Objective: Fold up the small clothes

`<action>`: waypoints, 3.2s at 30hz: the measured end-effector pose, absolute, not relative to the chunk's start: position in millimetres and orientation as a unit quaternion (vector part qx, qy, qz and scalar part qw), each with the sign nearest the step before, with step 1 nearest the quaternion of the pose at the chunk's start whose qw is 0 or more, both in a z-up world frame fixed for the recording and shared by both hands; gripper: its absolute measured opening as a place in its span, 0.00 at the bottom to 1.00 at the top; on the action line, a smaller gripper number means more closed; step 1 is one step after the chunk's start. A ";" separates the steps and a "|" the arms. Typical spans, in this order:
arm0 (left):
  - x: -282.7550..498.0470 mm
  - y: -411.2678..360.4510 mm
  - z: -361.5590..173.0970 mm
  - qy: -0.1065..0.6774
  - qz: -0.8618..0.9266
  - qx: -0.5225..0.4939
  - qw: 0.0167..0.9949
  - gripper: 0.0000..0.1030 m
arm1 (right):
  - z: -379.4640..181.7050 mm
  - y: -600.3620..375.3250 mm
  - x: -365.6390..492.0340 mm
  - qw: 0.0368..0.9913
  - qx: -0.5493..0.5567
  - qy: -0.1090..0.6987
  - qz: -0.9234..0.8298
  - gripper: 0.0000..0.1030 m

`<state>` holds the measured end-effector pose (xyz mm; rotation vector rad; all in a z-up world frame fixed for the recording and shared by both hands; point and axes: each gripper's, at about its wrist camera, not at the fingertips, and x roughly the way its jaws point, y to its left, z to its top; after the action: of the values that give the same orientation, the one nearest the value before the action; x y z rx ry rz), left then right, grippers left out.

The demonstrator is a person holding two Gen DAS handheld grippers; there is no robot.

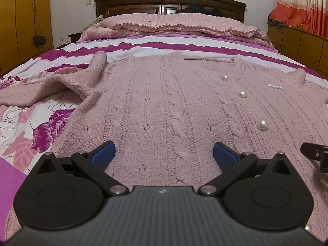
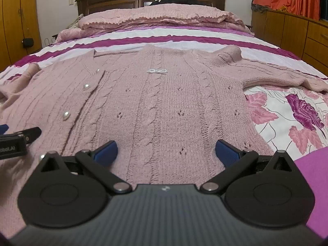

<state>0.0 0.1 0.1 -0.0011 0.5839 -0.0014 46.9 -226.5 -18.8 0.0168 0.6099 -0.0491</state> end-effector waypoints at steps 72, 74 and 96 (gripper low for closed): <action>-0.2 0.0 0.0 0.284 0.000 0.001 0.959 1.00 | -20.1 -227.5 46.7 0.954 0.010 0.299 -0.024 1.00; -0.2 0.0 0.1 0.285 0.000 0.001 0.959 1.00 | -20.0 -227.7 46.7 0.954 0.010 0.299 -0.024 1.00; 4.5 0.3 2.6 0.294 -0.001 -0.001 0.956 1.00 | -17.9 -228.9 49.7 0.951 0.019 0.308 -0.021 1.00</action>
<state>4.5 0.3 2.6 -0.0013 0.5962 -0.0022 49.7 -228.9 -17.9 0.0383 0.6266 -0.0431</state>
